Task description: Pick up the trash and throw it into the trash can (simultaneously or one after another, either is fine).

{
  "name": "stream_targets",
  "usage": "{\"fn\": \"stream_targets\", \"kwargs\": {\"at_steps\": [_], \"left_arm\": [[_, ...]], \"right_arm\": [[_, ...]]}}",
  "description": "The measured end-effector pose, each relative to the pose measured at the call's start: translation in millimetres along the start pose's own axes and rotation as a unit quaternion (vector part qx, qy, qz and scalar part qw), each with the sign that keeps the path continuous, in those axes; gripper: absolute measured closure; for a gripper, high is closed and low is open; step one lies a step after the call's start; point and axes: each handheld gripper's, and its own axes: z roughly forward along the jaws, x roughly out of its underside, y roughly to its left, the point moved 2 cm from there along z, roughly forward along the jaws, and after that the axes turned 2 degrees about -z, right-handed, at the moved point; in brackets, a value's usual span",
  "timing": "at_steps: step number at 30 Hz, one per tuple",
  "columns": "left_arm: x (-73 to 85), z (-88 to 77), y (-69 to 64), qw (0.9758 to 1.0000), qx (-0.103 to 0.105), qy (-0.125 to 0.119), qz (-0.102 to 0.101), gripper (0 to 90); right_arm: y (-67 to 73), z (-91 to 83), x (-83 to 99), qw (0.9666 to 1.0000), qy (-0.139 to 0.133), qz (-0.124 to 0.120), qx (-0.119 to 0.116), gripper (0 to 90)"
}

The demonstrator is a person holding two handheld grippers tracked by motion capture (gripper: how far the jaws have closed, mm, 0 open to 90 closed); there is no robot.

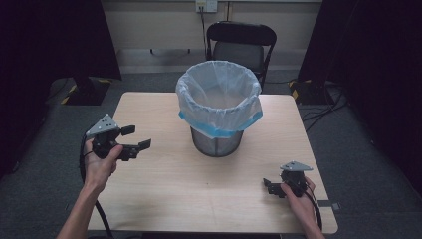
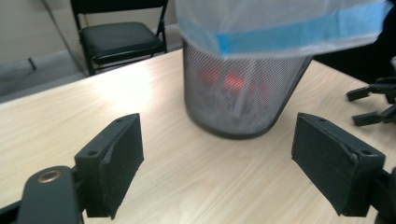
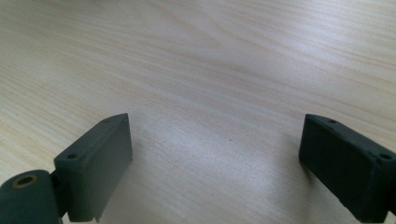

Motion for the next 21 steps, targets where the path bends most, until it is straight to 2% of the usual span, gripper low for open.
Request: {"fn": "stream_targets", "kwargs": {"at_steps": [3, 5, 6, 7, 8, 12, 13, 19, 20, 21], "left_arm": [[7.3, -1.1, 1.4, 1.0, 0.004, 0.004, -0.008, 17.3], [16.2, -2.8, 2.2, 0.9999, -0.006, 0.009, -0.006, 17.0], [25.5, -3.9, 3.0, 0.9998, -0.006, 0.014, -0.014, 17.0], [25.5, -3.9, 3.0, 0.9998, -0.006, 0.014, -0.014, 17.0], [35.0, -4.8, 4.0, 0.9995, -0.015, 0.021, -0.017, 17.1], [53.3, -4.9, 8.5, 0.9989, -0.023, 0.028, -0.031, 17.1], [58.8, -4.1, 9.9, 0.9985, -0.026, 0.036, -0.034, 17.1], [76.5, -2.1, 11.8, 0.9974, -0.036, 0.053, -0.035, 17.1], [85.0, -1.1, 13.4, 0.9967, -0.038, 0.057, -0.043, 17.1], [85.0, -1.1, 13.4, 0.9967, -0.038, 0.057, -0.043, 17.0]], "right_arm": [[0.0, 0.0, 0.0, 1.0, 0.0, 0.0, 0.0, 8.8], [0.0, 0.0, 0.0, 1.0, 0.0, 0.0, 0.0, 8.8], [-0.1, 0.1, 0.0, 1.0, -0.001, -0.001, 0.0, 8.8], [-0.1, 0.1, 0.0, 1.0, -0.001, -0.001, 0.0, 8.8], [-0.1, 0.1, 0.0, 1.0, 0.0, 0.0, 0.0, 8.8], [0.0, 0.0, 0.0, 1.0, 0.0, 0.0, 0.0, 8.8], [-0.1, 0.1, 0.0, 1.0, -0.001, -0.001, 0.0, 8.8], [0.0, 0.0, 0.0, 1.0, 0.0, 0.0, 0.0, 8.8], [0.0, 0.0, 0.0, 1.0, 0.0, 0.0, 0.0, 8.8], [0.0, 0.0, 0.0, 1.0, 0.0, 0.0, 0.0, 8.8]]}}
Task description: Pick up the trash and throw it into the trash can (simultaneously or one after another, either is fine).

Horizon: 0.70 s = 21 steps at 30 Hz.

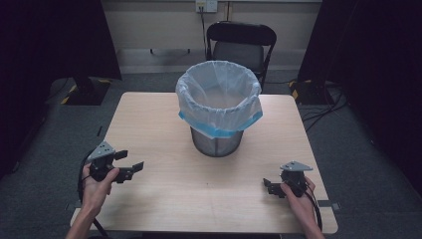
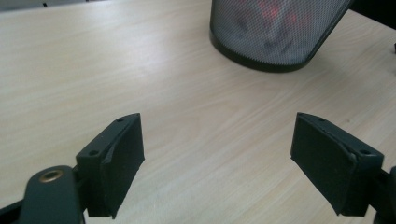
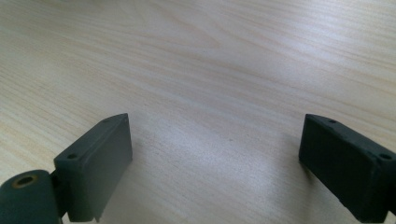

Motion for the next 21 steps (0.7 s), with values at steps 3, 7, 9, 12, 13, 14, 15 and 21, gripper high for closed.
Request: {"fn": "stream_targets", "kwargs": {"at_steps": [3, 7, 9, 12, 13, 14, 15, 21], "left_arm": [[15.2, 5.4, 2.3, 0.9997, -0.006, 0.021, -0.006, 17.1], [24.8, 10.4, 2.7, 0.9992, -0.011, 0.037, -0.001, 17.0], [31.8, 14.9, 1.9, 0.9987, -0.013, 0.05, 0.001, 17.0], [38.7, 20.0, 1.1, 0.9979, -0.018, 0.062, 0.002, 17.0], [44.2, 25.2, 0.7, 0.9967, -0.012, 0.081, 0.004, 17.0], [44.2, 25.2, 0.7, 0.9967, -0.012, 0.081, 0.004, 17.0], [48.6, 29.4, 0.3, 0.9958, -0.018, 0.089, 0.004, 17.0], [55.8, 37.5, -0.8, 0.994, -0.024, 0.106, 0.008, 17.0]], "right_arm": [[0.0, 0.0, 0.0, 1.0, 0.0, 0.0, 0.0, 8.8], [0.0, 0.0, 0.0, 1.0, 0.0, 0.0, 0.0, 8.8], [-0.1, 0.1, 0.0, 1.0, -0.001, -0.001, 0.0, 8.8], [0.0, 0.0, 0.0, 1.0, 0.0, 0.0, 0.0, 8.8], [0.0, 0.0, 0.0, 1.0, 0.0, 0.0, 0.0, 8.8], [0.0, 0.0, 0.0, 1.0, 0.0, 0.0, 0.0, 8.8], [0.0, 0.0, 0.0, 1.0, 0.0, 0.0, 0.0, 8.8], [0.1, -0.1, 0.0, 1.0, 0.0, 0.0, 0.0, 8.8]]}}
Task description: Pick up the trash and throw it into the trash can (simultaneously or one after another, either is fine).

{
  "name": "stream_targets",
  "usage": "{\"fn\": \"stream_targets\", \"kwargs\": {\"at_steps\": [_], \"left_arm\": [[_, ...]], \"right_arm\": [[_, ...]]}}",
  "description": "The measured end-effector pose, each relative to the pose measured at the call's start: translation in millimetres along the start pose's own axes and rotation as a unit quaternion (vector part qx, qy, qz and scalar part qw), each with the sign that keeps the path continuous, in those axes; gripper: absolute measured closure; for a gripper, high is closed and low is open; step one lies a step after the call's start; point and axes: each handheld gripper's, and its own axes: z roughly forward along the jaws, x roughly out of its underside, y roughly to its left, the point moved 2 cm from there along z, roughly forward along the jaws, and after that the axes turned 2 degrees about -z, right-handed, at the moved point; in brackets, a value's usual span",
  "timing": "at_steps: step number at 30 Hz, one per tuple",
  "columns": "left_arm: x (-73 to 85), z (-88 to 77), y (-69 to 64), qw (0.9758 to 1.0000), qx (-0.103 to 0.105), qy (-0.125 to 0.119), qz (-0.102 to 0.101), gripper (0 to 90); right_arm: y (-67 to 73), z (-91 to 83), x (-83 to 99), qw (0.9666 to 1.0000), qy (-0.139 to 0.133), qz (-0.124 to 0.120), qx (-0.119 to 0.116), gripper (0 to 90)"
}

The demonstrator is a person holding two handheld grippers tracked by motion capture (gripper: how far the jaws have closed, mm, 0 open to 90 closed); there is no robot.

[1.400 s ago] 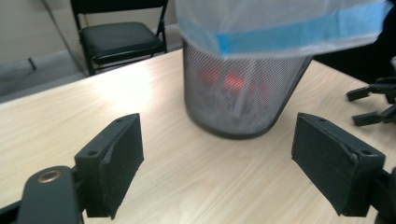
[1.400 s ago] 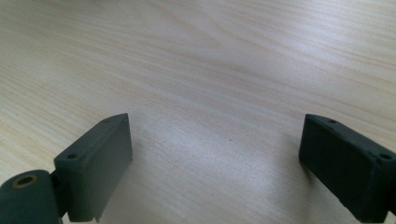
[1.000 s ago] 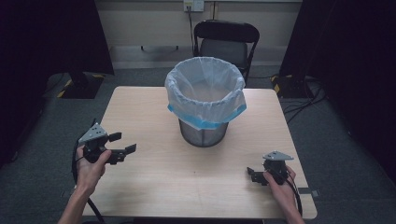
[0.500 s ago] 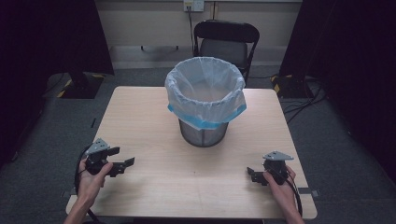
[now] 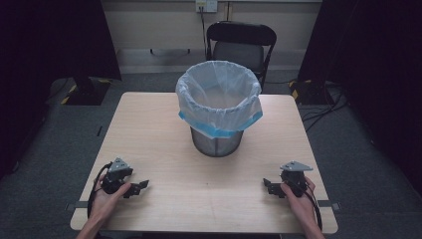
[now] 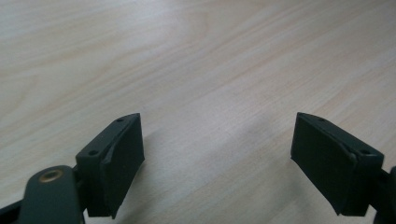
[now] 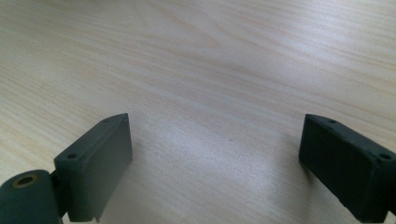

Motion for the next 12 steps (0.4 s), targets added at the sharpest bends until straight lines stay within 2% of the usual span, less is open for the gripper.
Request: {"fn": "stream_targets", "kwargs": {"at_steps": [1, 4, 6, 9, 10, 12], "left_arm": [[1.2, 2.7, -1.0, 0.9999, -0.007, 0.007, 0.009, 16.6], [1.5, 3.8, -2.5, 0.9997, -0.018, 0.008, 0.013, 16.3], [2.9, 5.4, -4.9, 0.9991, -0.033, 0.004, 0.026, 15.1], [4.4, 5.5, -3.9, 0.9991, -0.031, -0.004, 0.029, 13.9], [6.0, 6.7, -3.4, 0.9991, -0.028, -0.014, 0.028, 12.9], [6.0, 6.4, -3.2, 0.9991, -0.028, -0.012, 0.029, 12.9]], "right_arm": [[-0.1, 0.0, 0.0, 1.0, 0.0, -0.001, 0.0, 8.8], [-0.1, 0.0, 0.0, 1.0, 0.0, 0.0, 0.0, 8.8], [-0.1, 0.1, 0.0, 1.0, -0.001, -0.001, 0.0, 8.8], [-0.1, 0.1, 0.0, 1.0, 0.0, -0.001, 0.0, 8.8], [0.0, 0.0, 0.0, 1.0, 0.0, 0.0, 0.0, 8.8], [-0.2, 0.2, 0.0, 1.0, -0.001, -0.001, 0.0, 8.8]]}}
